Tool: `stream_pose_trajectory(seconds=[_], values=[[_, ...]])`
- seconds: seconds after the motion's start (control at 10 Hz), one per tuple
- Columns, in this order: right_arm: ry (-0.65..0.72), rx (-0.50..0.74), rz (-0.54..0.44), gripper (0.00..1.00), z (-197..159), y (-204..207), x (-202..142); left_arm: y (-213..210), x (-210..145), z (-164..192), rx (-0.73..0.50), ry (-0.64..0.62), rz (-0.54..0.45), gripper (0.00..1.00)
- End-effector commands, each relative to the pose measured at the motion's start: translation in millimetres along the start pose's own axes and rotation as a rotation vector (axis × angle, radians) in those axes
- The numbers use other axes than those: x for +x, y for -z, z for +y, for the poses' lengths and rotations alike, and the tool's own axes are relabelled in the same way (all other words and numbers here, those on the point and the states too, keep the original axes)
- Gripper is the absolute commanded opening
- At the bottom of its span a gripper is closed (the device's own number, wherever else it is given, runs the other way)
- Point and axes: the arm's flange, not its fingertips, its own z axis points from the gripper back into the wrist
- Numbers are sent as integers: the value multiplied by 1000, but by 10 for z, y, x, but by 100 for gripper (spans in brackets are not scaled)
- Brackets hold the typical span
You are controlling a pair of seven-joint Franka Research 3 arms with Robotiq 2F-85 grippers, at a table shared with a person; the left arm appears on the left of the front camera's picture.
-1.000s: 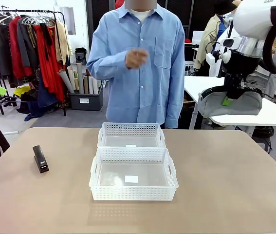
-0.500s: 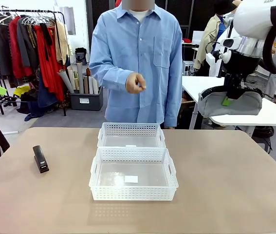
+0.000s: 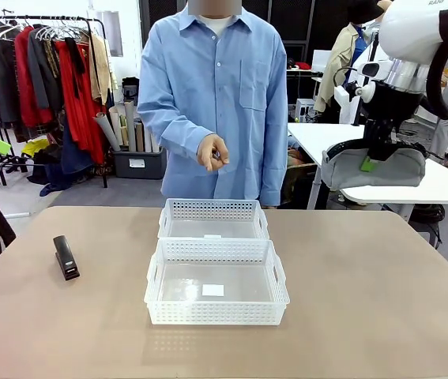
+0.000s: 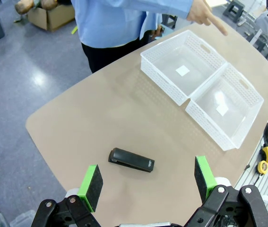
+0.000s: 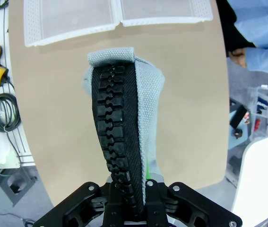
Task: Distribute items into two baskets.
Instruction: Move the picked Pencil pouch towards the Organizing basket indicated by the person, stopping as directed.
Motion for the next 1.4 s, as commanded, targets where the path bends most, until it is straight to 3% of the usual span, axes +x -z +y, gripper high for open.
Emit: stream_pose_trajectory(seconds=[0.0,0.5,0.7,1.1,1.3], values=[[2,-13,6,0,-27,-55,12,-7,4,4,-9,4,-7,100],[0,0,0,0,0,0,0,-7,4,4,-9,4,-7,100],[84,-16,62,0,-136,91,57,-7,4,4,-9,4,-7,100],[23,-40,35,0,-478,355,208,-7,4,4,-9,4,-7,100],[59,-53,0,0,-669,522,345,-7,4,4,-9,4,-7,100]])
